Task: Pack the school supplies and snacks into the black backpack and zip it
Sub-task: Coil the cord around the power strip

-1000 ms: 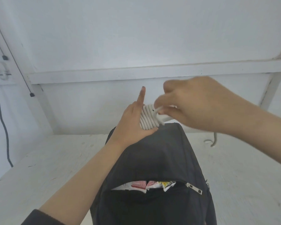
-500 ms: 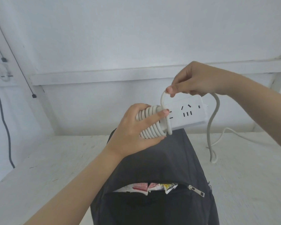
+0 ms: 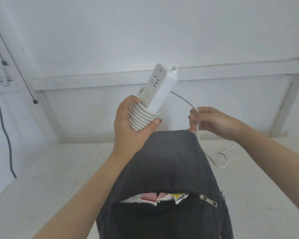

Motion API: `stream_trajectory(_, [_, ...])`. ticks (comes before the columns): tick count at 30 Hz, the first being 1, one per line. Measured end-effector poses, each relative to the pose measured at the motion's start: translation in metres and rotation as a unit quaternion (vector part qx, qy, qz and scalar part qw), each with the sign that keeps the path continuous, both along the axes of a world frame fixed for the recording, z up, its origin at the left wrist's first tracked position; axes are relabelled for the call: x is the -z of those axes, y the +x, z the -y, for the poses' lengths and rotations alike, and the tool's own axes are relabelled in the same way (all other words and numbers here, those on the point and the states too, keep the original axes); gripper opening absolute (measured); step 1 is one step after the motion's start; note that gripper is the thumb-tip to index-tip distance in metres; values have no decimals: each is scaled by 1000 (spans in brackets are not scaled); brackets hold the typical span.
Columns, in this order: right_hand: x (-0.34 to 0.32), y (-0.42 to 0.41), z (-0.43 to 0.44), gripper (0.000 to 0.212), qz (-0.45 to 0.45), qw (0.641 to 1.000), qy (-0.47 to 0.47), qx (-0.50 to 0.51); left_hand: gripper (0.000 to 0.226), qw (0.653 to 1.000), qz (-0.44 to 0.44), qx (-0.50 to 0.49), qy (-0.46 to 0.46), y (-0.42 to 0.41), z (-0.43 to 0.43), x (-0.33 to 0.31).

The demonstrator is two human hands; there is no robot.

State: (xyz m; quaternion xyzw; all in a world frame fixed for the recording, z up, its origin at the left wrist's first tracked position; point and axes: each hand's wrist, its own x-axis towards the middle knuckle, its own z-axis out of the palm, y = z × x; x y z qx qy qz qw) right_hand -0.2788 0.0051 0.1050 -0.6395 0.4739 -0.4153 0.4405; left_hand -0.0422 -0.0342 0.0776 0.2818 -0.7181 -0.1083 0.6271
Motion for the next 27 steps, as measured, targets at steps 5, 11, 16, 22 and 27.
stream_trajectory(5, [23, 14, -9, 16, -66, 997, 29, 42, 61, 998, -17, -51, 11, 3, 10, -4])
stream_trajectory(11, [21, 26, -30, 22, -501, 836, -139, 174, 65, 990, -31, -124, 54, 13, 29, -4])
stream_trajectory(16, [3, 33, -49, 32, -555, 719, -343, 239, 61, 984, 4, -172, 52, 20, 36, 5])
stream_trajectory(22, [-14, 48, -66, 35, -555, 705, -396, 194, 63, 980, 50, -181, 58, 18, 39, 14])
stream_trajectory(27, [-20, 66, -80, 31, -599, 675, -418, 106, 70, 974, 107, -192, 48, 14, 45, 16])
